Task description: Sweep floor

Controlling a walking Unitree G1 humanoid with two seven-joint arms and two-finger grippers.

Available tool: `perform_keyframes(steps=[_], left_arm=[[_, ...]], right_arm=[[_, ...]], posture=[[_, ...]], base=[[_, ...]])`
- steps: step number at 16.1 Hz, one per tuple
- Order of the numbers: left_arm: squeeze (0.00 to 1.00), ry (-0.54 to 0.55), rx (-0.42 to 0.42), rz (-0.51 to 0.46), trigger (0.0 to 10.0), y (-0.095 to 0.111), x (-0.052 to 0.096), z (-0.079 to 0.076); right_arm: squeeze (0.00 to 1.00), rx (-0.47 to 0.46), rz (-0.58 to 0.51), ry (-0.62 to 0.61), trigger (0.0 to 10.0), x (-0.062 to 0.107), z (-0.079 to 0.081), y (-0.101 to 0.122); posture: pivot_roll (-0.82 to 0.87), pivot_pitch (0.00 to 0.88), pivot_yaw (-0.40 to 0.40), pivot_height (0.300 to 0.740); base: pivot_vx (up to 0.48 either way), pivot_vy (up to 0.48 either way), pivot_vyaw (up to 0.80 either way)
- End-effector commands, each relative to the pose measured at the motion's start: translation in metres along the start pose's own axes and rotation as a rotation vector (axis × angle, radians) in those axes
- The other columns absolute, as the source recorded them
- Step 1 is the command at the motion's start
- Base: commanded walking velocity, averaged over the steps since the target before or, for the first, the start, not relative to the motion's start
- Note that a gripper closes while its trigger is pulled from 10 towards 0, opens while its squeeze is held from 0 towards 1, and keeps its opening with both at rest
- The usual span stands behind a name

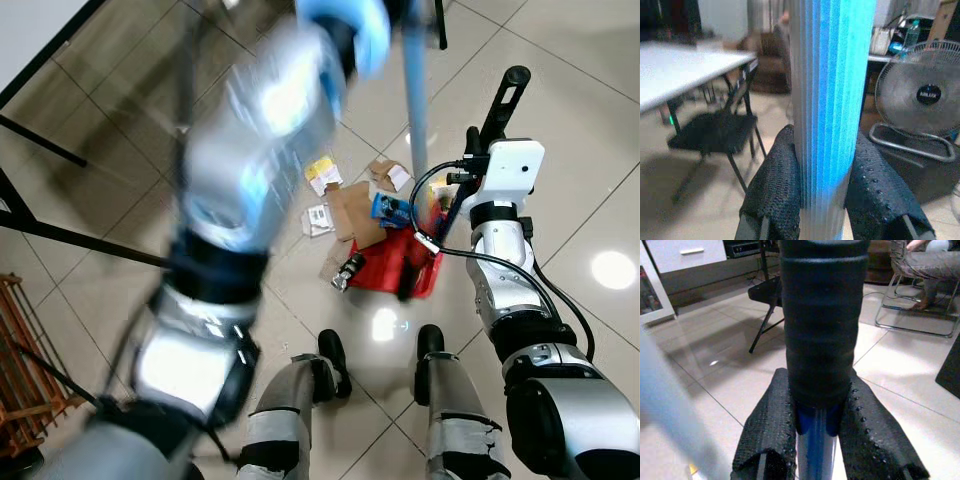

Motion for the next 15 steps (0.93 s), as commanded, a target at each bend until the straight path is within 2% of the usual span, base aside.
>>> perform_keyframes(steps=[1, 3, 4, 5, 6, 8, 9, 10, 11, 12, 13, 14, 15], left_arm=[[0.0, 0.0, -0.126, -0.101, 10.0, 0.038, -0.001, 0.009], [0.0, -0.006, -0.289, -0.111, 10.0, 0.058, -0.009, 0.013], [0.0, -0.01, -0.346, -0.106, 10.0, 0.061, -0.013, 0.013], [0.0, -0.023, -0.456, -0.074, 10.0, 0.055, -0.016, 0.011], [0.0, -0.041, -0.589, -0.007, 10.0, 0.036, -0.018, 0.011], [0.0, -0.077, -0.676, 0.096, 10.0, -0.009, -0.013, 0.011], [0.0, -0.103, -0.687, 0.157, 10.0, -0.039, -0.006, 0.011], [0.0, -0.117, -0.703, 0.18, 10.0, -0.052, -0.002, 0.011], [0.0, -0.156, -0.719, 0.24, 10.0, -0.098, 0.025, 0.001], [0.0, -0.153, -0.703, 0.303, 10.0, -0.15, 0.071, 0.01], [0.0, -0.165, -0.725, 0.322, 10.0, -0.163, 0.087, 0.014], [0.0, -0.178, -0.684, 0.353, 10.0, -0.184, 0.106, 0.011], [0.0, -0.184, -0.649, 0.351, 10.0, -0.19, 0.11, 0.005]], right_arm=[[0.0, -0.041, 0.121, 0.007, 10.0, 0.018, 0.008, -0.029], [0.0, -0.039, 0.124, 0.002, 10.0, 0.019, 0.007, -0.03], [0.0, -0.039, 0.123, 0.001, 10.0, 0.019, 0.007, -0.03], [0.0, -0.039, 0.122, 0.0, 10.0, 0.019, 0.006, -0.03], [0.0, -0.04, 0.121, -0.001, 10.0, 0.02, 0.007, -0.03], [0.0, -0.04, 0.12, 0.002, 10.0, 0.02, 0.007, -0.029], [0.0, -0.039, 0.119, 0.001, 10.0, 0.02, 0.007, -0.03], [0.0, -0.039, 0.119, 0.001, 10.0, 0.021, 0.006, -0.03], [0.0, -0.037, 0.12, 0.001, 10.0, 0.022, 0.006, -0.03], [0.0, -0.037, 0.12, 0.0, 10.0, 0.024, 0.005, -0.031], [0.0, -0.036, 0.12, 0.0, 10.0, 0.024, 0.005, -0.031], [0.0, -0.036, 0.113, -0.001, 10.0, 0.025, 0.005, -0.03], [0.0, -0.037, 0.11, -0.001, 10.0, 0.026, 0.005, -0.03]], posture=[[0.2, 0.589, 0.296, 0.74], [0.2, 0.586, 0.292, 0.74], [0.2, 0.586, 0.292, 0.74], [0.2, 0.586, 0.29, 0.74], [0.19, 0.588, 0.289, 0.74], [0.19, 0.593, 0.288, 0.74], [0.18, 0.597, 0.287, 0.74], [0.18, 0.598, 0.285, 0.74], [0.17, 0.601, 0.285, 0.74], [0.14, 0.608, 0.279, 0.74], [0.14, 0.608, 0.279, 0.74], [0.11, 0.617, 0.269, 0.74], [0.1, 0.618, 0.267, 0.74]], base=[[0.0, 0.0, 0.0], [0.0, 0.0, 0.0], [0.0, 0.0, 0.0], [0.0, 0.0, 0.0], [0.0, 0.0, 0.0], [0.0, 0.0, 0.0], [0.0, 0.0, 0.0], [0.0, 0.0, 0.0], [0.0, 0.0, 0.0], [0.0, 0.0, 0.0], [0.0, 0.0, 0.0], [0.0, 0.0, 0.0], [0.0, 0.0, 0.0]])
Point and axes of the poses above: a point about 5 cm out from each wrist's last joint towards the gripper, its own x axis pointing back from the gripper into the wrist, its own y axis along the axis of the wrist's last joint, z = x × y, the point moved 3 cm from there along -x, pointing out of the wrist towards the gripper, and after that the axes turned 6 degrees about -x, right-handed, at the moved point
